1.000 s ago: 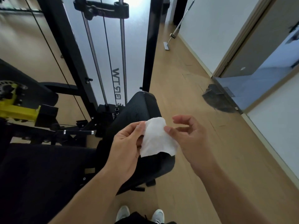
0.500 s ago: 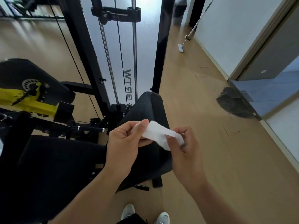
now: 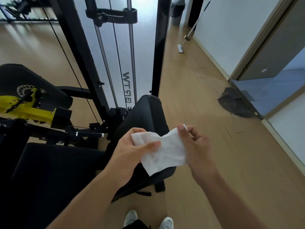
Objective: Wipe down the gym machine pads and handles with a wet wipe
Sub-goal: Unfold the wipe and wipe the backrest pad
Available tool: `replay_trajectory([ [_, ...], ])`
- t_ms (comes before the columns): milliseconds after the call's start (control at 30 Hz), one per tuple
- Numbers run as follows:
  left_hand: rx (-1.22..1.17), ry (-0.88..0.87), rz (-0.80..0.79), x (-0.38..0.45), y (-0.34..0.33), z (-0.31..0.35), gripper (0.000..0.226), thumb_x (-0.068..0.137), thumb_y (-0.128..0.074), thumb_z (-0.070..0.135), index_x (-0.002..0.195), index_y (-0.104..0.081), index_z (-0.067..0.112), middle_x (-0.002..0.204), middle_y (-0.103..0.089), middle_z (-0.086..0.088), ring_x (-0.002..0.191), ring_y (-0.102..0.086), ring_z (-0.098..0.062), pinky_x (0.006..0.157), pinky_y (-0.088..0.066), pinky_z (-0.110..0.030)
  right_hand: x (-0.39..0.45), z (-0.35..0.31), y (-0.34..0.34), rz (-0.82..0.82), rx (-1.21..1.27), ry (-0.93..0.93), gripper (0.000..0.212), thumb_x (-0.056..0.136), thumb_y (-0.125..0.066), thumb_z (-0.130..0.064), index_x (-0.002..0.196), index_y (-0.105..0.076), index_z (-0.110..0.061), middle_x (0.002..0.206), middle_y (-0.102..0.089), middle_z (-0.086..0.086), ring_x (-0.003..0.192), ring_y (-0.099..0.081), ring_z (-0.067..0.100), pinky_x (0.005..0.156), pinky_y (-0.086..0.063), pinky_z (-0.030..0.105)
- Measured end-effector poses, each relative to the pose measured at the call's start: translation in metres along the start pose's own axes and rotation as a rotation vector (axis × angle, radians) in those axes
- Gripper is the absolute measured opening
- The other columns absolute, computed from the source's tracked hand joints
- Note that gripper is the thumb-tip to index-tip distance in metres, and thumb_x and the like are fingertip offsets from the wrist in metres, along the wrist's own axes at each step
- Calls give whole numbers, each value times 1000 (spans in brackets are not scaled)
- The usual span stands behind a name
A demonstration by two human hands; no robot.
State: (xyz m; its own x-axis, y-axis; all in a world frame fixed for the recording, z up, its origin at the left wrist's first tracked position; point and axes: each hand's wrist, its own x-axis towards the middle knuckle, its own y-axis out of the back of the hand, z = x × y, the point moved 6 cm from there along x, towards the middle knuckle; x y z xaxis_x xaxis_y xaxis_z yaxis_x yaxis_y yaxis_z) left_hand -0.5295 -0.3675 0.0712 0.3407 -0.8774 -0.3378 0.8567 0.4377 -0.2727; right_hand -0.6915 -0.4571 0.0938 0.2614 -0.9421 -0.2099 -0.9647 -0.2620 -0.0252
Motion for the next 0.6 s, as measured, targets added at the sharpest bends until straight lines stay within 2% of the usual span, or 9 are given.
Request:
replay_trajectory([
  [133,-44,5,122,3,9,-6,24,75,-79,29,95,-71,19,99,-73,-8,89,-71,-24,73,-59,-39,12,0,4,39,-48,-36,43,93,-68,-45,56,-63,-23,61,-53,-2,58,-54,13,55,-46,29],
  [233,-3,37,202,4,13,-8,31,74,-78,41,97,-73,21,104,-71,-13,88,-67,-27,68,-54,-43,20,1,3,66,-41,-65,42,92,-69,-46,60,-61,-20,64,-52,0,60,-53,14,56,-45,31],
  [267,-11,60,202,5,12,-9,34,76,-77,42,101,-72,19,106,-72,-12,90,-68,-27,70,-56,-44,22,1,3,67,-12,-78,41,92,-69,-45,64,-62,-17,64,-55,-1,59,-55,13,54,-47,30],
  [333,-102,131,149,7,11,-12,39,83,-73,37,114,-70,14,114,-74,-10,102,-72,-26,84,-62,-43,24,3,1,72,26,-99,40,93,-69,-45,73,-67,-11,67,-62,-1,60,-62,11,54,-52,30],
  [467,-310,252,-174,-1,-8,-9,41,92,-63,14,132,-62,6,129,-69,-15,121,-66,-30,99,-56,-39,25,6,-3,63,70,-101,38,93,-68,-46,75,-71,-13,73,-68,4,68,-66,18,63,-56,35],
  [533,-298,299,-241,-6,-14,-11,39,92,-62,7,131,-62,6,128,-70,-15,120,-67,-30,99,-56,-39,27,6,-5,56,87,-95,37,92,-68,-45,73,-71,-14,74,-69,6,71,-66,22,65,-56,36],
  [600,-257,277,-233,-5,-16,-12,35,95,-61,10,129,-64,6,126,-71,-13,118,-68,-28,97,-57,-37,30,5,-5,55,81,-94,36,90,-70,-47,72,-73,-15,77,-71,8,73,-68,23,69,-57,39],
])
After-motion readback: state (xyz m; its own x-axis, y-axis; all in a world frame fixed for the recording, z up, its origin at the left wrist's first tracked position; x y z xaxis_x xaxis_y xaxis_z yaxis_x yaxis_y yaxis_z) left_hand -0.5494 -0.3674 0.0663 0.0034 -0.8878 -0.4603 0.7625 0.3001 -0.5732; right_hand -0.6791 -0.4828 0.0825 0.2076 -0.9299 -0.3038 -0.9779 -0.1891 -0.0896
